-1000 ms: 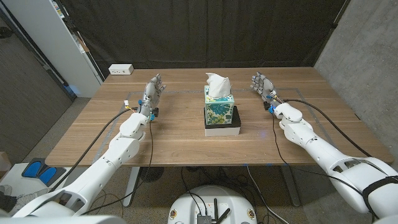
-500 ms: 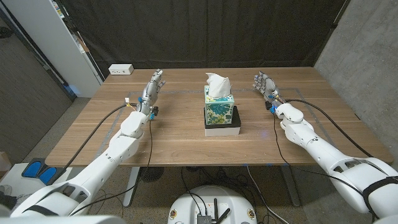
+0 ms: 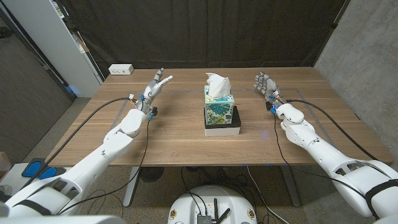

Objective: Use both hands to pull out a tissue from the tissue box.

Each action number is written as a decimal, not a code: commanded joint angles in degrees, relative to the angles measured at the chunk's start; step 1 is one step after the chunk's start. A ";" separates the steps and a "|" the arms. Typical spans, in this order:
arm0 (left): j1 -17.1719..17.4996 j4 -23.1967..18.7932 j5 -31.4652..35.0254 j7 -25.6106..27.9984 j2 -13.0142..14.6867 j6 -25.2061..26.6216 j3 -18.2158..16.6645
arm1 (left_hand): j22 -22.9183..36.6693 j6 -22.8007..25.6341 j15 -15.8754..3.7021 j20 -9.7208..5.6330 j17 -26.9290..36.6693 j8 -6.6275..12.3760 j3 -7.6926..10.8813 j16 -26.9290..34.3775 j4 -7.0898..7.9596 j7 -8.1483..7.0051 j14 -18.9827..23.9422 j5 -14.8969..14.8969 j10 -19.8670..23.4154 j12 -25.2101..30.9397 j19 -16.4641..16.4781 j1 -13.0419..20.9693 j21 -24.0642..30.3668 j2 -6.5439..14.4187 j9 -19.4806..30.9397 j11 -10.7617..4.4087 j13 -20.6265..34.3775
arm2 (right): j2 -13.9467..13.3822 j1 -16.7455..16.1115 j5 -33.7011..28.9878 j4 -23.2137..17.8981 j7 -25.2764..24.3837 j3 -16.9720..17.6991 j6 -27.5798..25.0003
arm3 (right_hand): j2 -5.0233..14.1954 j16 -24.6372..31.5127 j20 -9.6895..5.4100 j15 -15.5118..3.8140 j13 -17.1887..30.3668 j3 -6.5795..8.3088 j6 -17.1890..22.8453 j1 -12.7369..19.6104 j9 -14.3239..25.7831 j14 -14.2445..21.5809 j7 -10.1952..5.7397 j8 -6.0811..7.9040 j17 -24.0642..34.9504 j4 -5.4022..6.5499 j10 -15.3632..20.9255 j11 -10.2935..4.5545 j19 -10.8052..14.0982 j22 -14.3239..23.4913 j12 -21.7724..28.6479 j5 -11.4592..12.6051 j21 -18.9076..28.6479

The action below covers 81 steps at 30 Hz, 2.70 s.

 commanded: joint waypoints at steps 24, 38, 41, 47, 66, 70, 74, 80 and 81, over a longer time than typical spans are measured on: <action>4.01 -8.53 8.46 8.20 2.59 5.44 1.40 | 0.07 -22.99 0.62 -1.66 0.05 2.05 -4.93 0.33 -0.15 2.68 -8.69 2.91 -13.93 1.09 -1.33 5.24 -1.17 0.40 0.18 0.46 0.35 | -0.43 -0.31 0.25 0.63 0.12 0.53 0.92 | -0.92 -0.43 1.09 0.39 0.02 -0.61 0.76 -0.65 0.27 0.42 0.30 0.01 -0.44 -0.41 0.98 0.14 0.20 0.11 -0.11 0.16 -0.31; 10.57 -15.40 7.59 10.03 3.52 6.32 -0.41 | 0.09 -21.59 0.50 -1.50 0.01 2.59 -5.68 0.42 0.04 2.40 -8.49 3.22 -13.15 1.40 -0.96 5.98 -1.07 0.74 0.15 0.13 0.33 | -0.61 -1.48 0.44 -0.40 -0.29 0.98 1.98 | -0.77 -0.57 1.14 0.34 0.01 -0.64 0.85 -0.62 0.28 0.54 0.31 -0.06 -0.80 -0.73 1.13 0.08 0.27 0.11 -0.24 0.25 -0.42; 11.55 -16.48 7.62 9.90 3.81 6.52 -0.62 | 0.10 -21.48 0.47 -1.40 0.00 2.62 -5.78 0.40 0.08 2.37 -8.52 3.26 -13.08 1.42 -0.94 6.07 -1.07 0.79 0.15 0.12 0.32 | -0.61 -1.70 0.49 -0.75 -0.57 1.03 1.82 | -0.75 -0.59 1.14 0.35 0.01 -0.66 0.86 -0.62 0.28 0.57 0.31 -0.08 -0.85 -0.78 1.14 0.10 0.30 0.11 -0.27 0.26 -0.42; 13.49 -18.73 8.19 10.20 4.39 6.87 -1.13 | 0.10 -21.39 0.43 -1.33 -0.01 2.63 -5.98 0.40 0.15 2.42 -8.50 3.33 -13.07 1.40 -0.94 6.26 -1.09 0.89 0.14 0.18 0.32 | -0.57 -1.90 0.42 -0.88 -0.54 0.97 2.03 | -0.72 -0.63 1.12 0.38 0.00 -0.68 0.87 -0.62 0.27 0.58 0.29 -0.11 -0.96 -0.87 1.15 0.19 0.33 0.11 -0.32 0.27 -0.45; 21.23 -26.69 10.28 11.88 6.73 8.65 -3.77 | 0.13 -21.16 0.34 -1.18 -0.03 2.62 -6.68 0.42 0.37 2.37 -8.40 3.52 -12.99 1.38 -0.84 6.82 -1.10 1.12 0.12 0.18 0.29 | -1.87 -4.30 -0.17 -5.62 -2.87 1.24 0.96 | -0.64 -0.76 1.14 0.42 0.00 -0.83 0.93 -0.76 0.27 0.64 0.31 -0.18 -1.28 -1.10 1.22 0.10 0.34 0.12 -0.48 0.29 -0.58; 22.05 -27.22 10.85 11.82 6.97 8.36 -3.89 | 0.14 -21.15 0.35 -1.22 -0.03 2.61 -6.80 0.42 0.40 2.39 -8.41 3.55 -13.03 1.35 -0.89 6.90 -1.13 1.15 0.11 0.17 0.29 | -2.05 -4.76 -0.29 -6.59 -3.42 1.27 0.67 | -0.61 -0.80 1.15 0.36 0.00 -0.86 0.91 -0.80 0.27 0.63 0.31 -0.21 -1.35 -1.16 1.25 0.10 0.37 0.12 -0.52 0.29 -0.60; 23.09 -27.89 11.39 11.76 7.37 8.06 -4.11 | 0.14 -21.07 0.32 -1.20 -0.03 2.62 -6.91 0.41 0.44 2.36 -8.43 3.57 -13.00 1.36 -0.83 6.97 -1.11 1.17 0.11 0.23 0.29 | -2.38 -5.26 -0.66 -8.02 -4.25 1.23 0.10 | -0.58 -0.81 1.15 0.36 0.00 -0.88 0.95 -0.83 0.27 0.64 0.30 -0.21 -1.40 -1.18 1.25 0.14 0.34 0.12 -0.55 0.29 -0.63; 24.89 -28.29 10.60 11.22 7.70 7.32 -4.66 | 0.15 -20.93 0.32 -1.15 -0.04 2.65 -7.12 0.46 0.50 2.42 -8.28 3.61 -12.89 1.38 -0.71 7.10 -1.08 1.22 0.11 0.16 0.28 | -2.69 -5.99 -1.32 -10.18 -5.73 1.13 -0.66 | -0.53 -0.83 1.15 0.40 0.00 -0.91 0.97 -0.86 0.27 0.69 0.32 -0.22 -1.49 -1.25 1.23 0.13 0.36 0.12 -0.61 0.30 -0.66; 25.06 -28.20 10.44 11.03 7.73 7.01 -4.68 | 0.15 -20.92 0.32 -1.17 -0.04 2.65 -7.16 0.45 0.51 2.36 -8.29 3.62 -12.86 1.39 -0.70 7.12 -1.07 1.23 0.11 0.18 0.28 | -2.71 -6.05 -1.44 -10.37 -5.79 1.06 -0.68 | -0.52 -0.84 1.15 0.38 0.00 -0.92 0.98 -0.87 0.27 0.68 0.30 -0.22 -1.51 -1.26 1.23 0.13 0.37 0.12 -0.61 0.30 -0.67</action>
